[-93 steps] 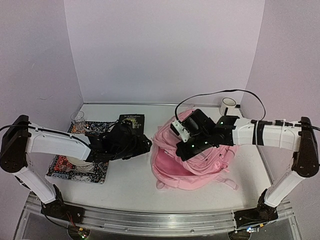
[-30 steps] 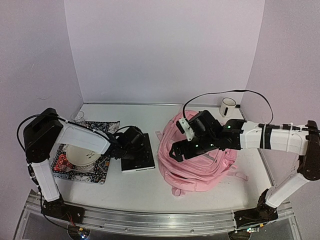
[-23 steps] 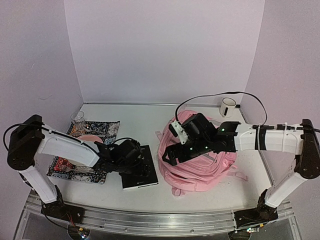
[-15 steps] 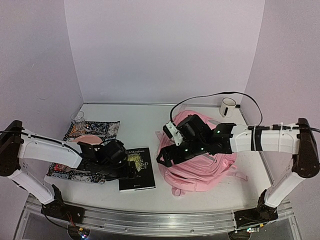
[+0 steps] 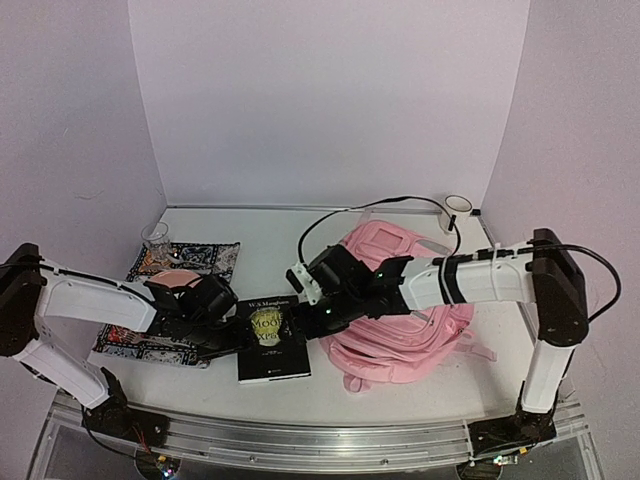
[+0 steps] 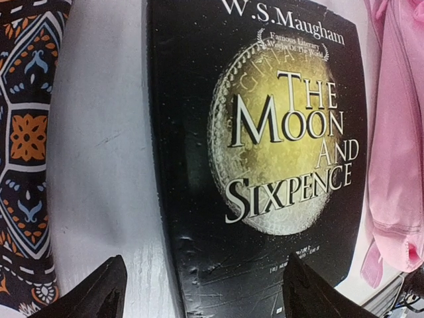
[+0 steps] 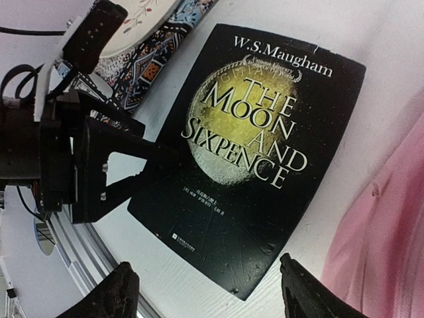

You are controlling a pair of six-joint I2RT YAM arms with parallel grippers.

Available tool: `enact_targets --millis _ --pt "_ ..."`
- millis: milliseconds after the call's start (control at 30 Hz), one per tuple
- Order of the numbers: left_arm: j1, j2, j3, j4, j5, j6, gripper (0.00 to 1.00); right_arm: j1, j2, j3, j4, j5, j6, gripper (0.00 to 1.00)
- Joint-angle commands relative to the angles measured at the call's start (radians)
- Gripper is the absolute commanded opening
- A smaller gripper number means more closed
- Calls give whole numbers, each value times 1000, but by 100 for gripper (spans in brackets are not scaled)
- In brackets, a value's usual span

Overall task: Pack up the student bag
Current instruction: Pick up the book at the center of the board.

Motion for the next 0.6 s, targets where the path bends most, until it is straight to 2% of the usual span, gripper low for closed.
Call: enact_targets --millis 0,300,567 --pt "9 26 -23 60 35 1 82 3 73 50 -14 -2 44 72" --pt "9 69 -49 137 94 -21 83 3 169 58 -56 93 101 75" --pt "9 81 -71 185 135 -57 85 1 229 58 -67 87 112 76"
